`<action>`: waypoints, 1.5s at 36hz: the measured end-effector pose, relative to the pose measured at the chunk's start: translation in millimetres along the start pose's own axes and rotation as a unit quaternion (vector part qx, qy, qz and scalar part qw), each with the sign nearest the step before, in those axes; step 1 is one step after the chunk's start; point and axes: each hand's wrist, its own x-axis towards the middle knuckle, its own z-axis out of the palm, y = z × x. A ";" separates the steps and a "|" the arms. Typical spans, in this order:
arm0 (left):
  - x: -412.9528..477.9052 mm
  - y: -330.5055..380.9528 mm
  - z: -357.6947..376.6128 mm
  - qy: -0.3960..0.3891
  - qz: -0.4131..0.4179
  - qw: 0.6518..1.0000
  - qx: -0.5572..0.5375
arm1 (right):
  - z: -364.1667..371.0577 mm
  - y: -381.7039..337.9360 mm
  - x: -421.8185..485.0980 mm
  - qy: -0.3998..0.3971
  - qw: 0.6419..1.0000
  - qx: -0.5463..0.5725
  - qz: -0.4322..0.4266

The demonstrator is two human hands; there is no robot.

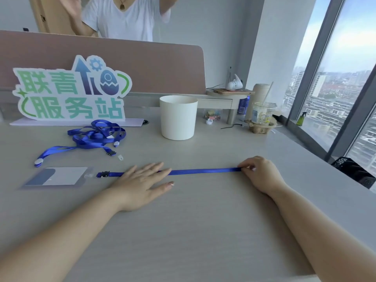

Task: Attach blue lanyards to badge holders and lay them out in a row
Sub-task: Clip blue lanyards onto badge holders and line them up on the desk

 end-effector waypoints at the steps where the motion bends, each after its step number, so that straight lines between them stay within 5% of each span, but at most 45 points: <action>1: 0.2 0.2 0.3 0.003 0.002 1.000 -0.002 | -0.7 0.9 -0.8 0.004 1.000 0.003 0.003; 5: 1.4 -1.4 0.9 0.011 0.007 1.000 -0.011 | -3.2 -1.9 -2.9 0.004 1.000 -0.024 0.001; 10: 0.6 -0.5 1.4 0.012 0.009 1.000 -0.002 | -3.5 -15.4 -11.5 -0.019 0.977 -0.210 -0.029; 13: -0.4 0.5 1.7 0.025 0.014 1.000 0.002 | 0.8 -32.2 -18.9 -0.017 0.982 -0.171 -0.075; 16: -1.8 0.9 1.4 0.032 0.018 0.999 0.002 | 8.2 -53.9 -29.5 -0.134 0.981 -0.083 -0.117; 20: -1.3 0.8 0.9 0.020 0.012 1.000 0.010 | 10.8 -62.9 -37.6 -0.243 0.952 -0.152 -0.112; 36: -9.7 -9.3 0.3 0.077 0.005 0.997 0.001 | 11.7 -70.3 -37.1 -0.211 0.968 -0.104 -0.091; 43: -49.7 -62.6 -11.4 0.131 -0.118 0.983 0.041 | 46.3 -130.2 -43.0 -0.240 0.950 -0.100 -0.176; 49: -92.9 -97.2 -9.8 0.051 -0.226 0.971 0.057 | 44.7 -129.9 -40.1 -0.278 0.931 -0.149 -0.185; 54: -97.7 -85.1 -10.6 0.021 -0.188 0.981 0.035 | 34.1 -112.1 -36.0 -0.272 0.936 -0.159 -0.158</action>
